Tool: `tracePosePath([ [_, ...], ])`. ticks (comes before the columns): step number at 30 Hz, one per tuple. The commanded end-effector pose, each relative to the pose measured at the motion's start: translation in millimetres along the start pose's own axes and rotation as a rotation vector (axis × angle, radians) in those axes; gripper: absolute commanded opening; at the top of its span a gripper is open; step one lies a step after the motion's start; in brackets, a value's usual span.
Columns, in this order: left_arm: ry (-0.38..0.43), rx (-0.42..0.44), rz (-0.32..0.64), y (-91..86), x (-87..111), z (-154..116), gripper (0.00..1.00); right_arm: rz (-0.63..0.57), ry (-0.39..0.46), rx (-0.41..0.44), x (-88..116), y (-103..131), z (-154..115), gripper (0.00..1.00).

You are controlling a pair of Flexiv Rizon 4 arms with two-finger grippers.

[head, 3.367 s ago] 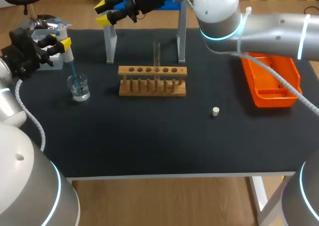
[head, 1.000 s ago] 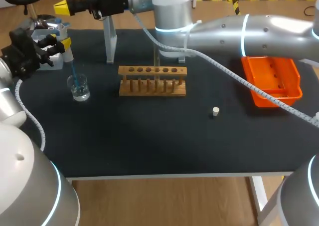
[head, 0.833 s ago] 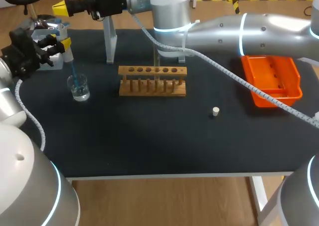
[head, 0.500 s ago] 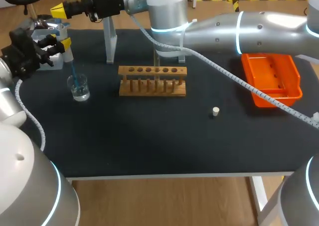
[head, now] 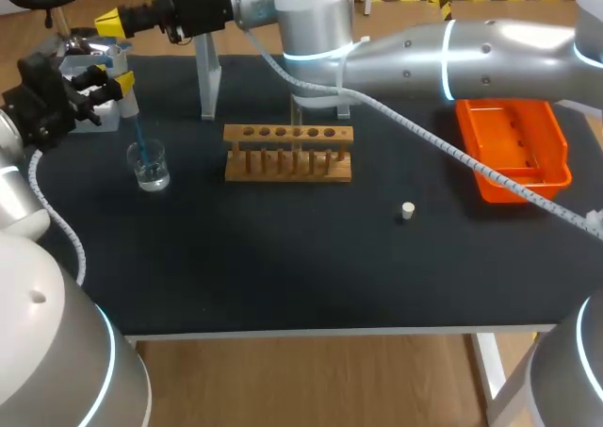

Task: Invert the test tube, pick up the pipette, mount the tip to pipette, aspirate from beaker and dispense into the tube, eject the tip, return the pipette, and cap with the stopper.

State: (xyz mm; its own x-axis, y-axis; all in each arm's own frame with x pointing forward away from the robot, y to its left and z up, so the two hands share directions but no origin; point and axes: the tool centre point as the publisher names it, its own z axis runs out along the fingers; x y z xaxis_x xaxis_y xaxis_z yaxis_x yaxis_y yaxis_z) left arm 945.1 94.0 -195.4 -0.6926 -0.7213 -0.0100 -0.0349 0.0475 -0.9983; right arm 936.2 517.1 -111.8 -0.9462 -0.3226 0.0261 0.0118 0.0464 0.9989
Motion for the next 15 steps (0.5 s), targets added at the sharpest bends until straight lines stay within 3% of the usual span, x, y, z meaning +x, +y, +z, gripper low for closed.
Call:
tracePosePath([
  [1,-0.003,0.001,0.001,0.3,0.4,1.0,0.0,0.001,0.011,-0.002,-5.1,-2.4,0.7,0.0],
  [15,-0.003,0.001,0.001,0.3,0.4,1.0,0.0,0.005,0.012,-0.001,-6.1,-5.2,3.0,0.0],
])
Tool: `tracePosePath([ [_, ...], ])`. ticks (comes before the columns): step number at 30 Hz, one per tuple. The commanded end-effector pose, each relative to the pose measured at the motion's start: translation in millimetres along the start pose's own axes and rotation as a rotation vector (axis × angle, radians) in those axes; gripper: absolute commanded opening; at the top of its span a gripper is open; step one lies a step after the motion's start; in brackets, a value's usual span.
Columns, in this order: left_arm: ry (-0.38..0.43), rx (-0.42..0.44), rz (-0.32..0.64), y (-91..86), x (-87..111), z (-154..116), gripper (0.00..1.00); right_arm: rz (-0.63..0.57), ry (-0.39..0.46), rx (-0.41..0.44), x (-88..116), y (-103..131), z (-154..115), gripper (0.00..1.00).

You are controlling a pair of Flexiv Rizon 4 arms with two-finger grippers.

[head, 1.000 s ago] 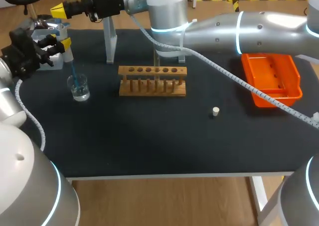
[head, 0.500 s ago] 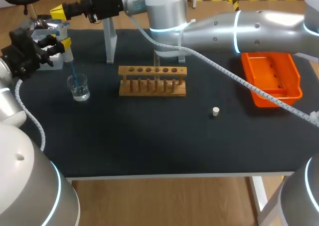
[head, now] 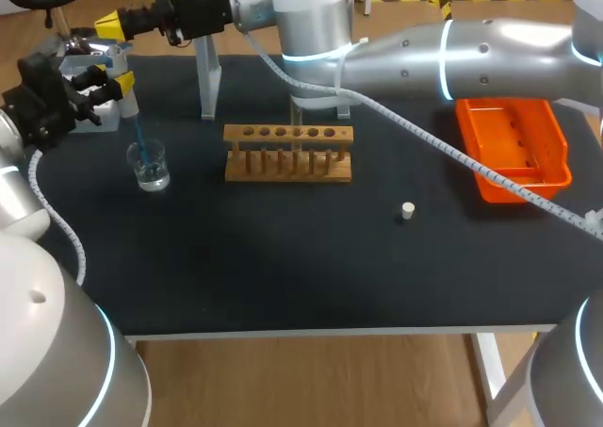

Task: Invert the test tube, pick up the pipette, mount the tip to pipette, aspirate from beaker and dispense into the tube, eject the tip, return the pipette, and cap with the stopper.

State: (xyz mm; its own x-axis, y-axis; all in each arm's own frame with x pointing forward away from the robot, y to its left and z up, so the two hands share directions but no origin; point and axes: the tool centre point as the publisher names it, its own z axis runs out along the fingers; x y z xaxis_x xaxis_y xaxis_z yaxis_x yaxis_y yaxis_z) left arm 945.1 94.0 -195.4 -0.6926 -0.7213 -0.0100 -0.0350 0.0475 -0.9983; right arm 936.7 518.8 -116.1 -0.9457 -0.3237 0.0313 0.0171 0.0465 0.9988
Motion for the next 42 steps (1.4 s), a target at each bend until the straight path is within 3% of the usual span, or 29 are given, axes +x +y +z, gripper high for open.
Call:
tracePosePath([
  [1,-0.003,0.001,0.001,0.3,0.4,1.0,0.0,0.0,0.011,0.0,-5.2,-1.1,1.9,0.0],
  [42,-0.003,0.001,0.001,0.3,0.4,1.0,0.0,0.042,0.012,-0.012,-0.9,-27.8,4.6,0.0],
])
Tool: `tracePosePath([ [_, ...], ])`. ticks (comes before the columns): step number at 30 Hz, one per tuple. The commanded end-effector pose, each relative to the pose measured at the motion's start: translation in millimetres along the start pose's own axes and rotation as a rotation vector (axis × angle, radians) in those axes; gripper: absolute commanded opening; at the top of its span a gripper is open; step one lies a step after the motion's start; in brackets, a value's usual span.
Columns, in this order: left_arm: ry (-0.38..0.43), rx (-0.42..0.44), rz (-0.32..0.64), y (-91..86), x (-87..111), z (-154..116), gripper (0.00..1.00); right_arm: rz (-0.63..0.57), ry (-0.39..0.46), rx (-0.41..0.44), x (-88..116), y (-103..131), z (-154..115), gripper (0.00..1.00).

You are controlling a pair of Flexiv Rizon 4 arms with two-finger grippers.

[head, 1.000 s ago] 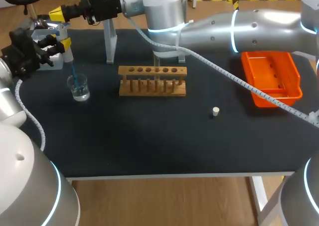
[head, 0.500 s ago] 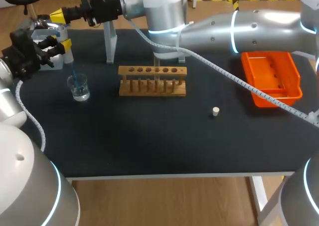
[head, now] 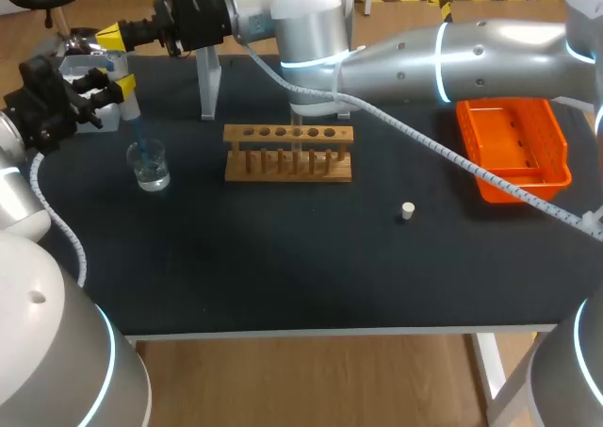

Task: Invert the test tube, pick up the pipette, mount the tip to pipette, aspirate from beaker and dispense into the tube, eject the tip, return the pipette, and cap with the stopper.

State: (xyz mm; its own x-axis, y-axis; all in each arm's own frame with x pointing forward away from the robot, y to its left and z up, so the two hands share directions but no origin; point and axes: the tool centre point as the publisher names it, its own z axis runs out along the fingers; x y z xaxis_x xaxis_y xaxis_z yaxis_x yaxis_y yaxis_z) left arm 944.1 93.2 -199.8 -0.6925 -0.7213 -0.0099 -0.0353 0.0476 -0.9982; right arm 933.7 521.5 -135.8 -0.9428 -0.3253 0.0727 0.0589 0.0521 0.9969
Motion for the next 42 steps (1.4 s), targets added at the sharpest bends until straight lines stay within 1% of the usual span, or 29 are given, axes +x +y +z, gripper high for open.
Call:
tracePosePath([
  [1,-0.003,0.001,0.001,-4.1,-0.9,0.9,0.0,0.002,0.008,-0.004,-2.4,-8.8,0.3,0.0],
  [14,-0.003,0.001,0.001,-4.1,-0.9,0.9,0.0,0.018,0.004,0.003,-1.8,-16.0,-0.3,0.0],
  [23,-0.003,0.001,0.001,-4.1,-0.9,0.9,0.0,-0.011,-0.003,-0.013,-2.6,6.3,-7.4,0.0],
  [25,-0.003,0.001,0.001,-4.1,-0.9,0.9,0.0,-0.017,-0.004,-0.013,-1.4,13.1,-9.6,0.37],
  [26,-0.003,0.001,0.001,-4.1,-0.9,0.9,0.0,-0.022,-0.005,-0.012,-0.6,15.9,-10.6,0.61],
  [27,-0.003,0.001,0.001,-4.1,-0.9,0.9,0.0,-0.026,-0.007,-0.009,0.4,18.7,-11.8,0.91],
  [28,-0.003,0.001,0.001,-4.1,-0.9,0.9,0.0,-0.031,-0.009,-0.007,1.6,21.4,-13.1,1.0],
  [32,-0.003,0.001,0.001,-4.1,-0.9,0.9,0.0,-0.052,-0.019,0.001,6.9,31.9,-21.8,1.0],
  [38,-0.003,0.001,0.001,-4.1,-0.9,0.9,0.0,-0.095,-0.053,0.03,21.9,47.4,-51.8,1.0],
  [42,-0.003,0.001,0.001,-4.1,-0.9,0.9,0.0,-0.116,-0.078,0.061,31.7,52.0,-74.4,1.0],
])
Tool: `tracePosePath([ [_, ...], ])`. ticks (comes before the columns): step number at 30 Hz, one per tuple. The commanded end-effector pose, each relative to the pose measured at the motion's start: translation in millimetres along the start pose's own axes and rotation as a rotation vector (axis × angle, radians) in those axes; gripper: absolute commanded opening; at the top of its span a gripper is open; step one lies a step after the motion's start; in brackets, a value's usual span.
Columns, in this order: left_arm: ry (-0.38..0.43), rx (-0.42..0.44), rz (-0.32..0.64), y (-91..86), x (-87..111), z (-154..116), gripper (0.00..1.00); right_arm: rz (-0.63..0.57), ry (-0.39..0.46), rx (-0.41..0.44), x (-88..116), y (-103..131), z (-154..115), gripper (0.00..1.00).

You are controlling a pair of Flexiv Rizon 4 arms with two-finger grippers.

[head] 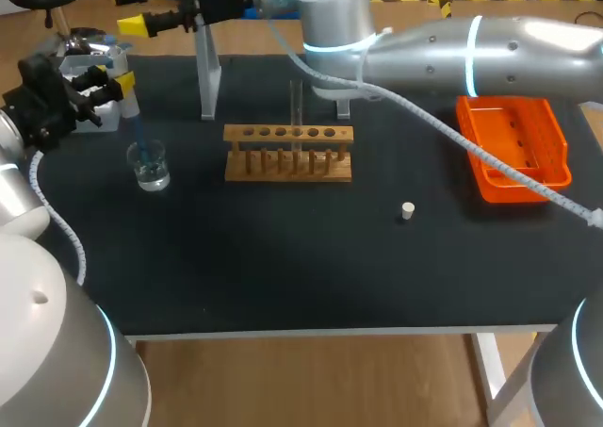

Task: Invert the test tube, pick up the pipette, mount the tip to pipette, aspirate from beaker and dispense into the tube, eject the tip, return the pipette, and cap with the stopper.

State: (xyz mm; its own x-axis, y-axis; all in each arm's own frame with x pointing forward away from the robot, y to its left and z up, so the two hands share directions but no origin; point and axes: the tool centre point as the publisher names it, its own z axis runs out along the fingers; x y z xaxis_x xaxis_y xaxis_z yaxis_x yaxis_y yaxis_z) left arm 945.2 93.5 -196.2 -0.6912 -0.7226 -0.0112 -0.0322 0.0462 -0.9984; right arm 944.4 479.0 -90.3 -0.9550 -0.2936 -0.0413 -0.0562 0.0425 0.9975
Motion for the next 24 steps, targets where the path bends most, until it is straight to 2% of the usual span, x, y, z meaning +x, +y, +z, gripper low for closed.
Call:
tracePosePath([
  [1,-0.001,-0.002,0.0,-0.5,0.1,0.5,0.0,-0.01,-0.044,0.052,25.9,10.7,-39.3,1.0],
  [11,-0.001,-0.002,0.0,-0.5,0.1,0.5,0.0,-0.019,-0.112,0.145,51.3,4.6,-104.7,1.0],
  [24,-0.001,-0.002,0.0,-0.5,0.1,0.5,0.0,-0.006,-0.163,0.205,67.9,-12.5,-160.9,1.0],
])
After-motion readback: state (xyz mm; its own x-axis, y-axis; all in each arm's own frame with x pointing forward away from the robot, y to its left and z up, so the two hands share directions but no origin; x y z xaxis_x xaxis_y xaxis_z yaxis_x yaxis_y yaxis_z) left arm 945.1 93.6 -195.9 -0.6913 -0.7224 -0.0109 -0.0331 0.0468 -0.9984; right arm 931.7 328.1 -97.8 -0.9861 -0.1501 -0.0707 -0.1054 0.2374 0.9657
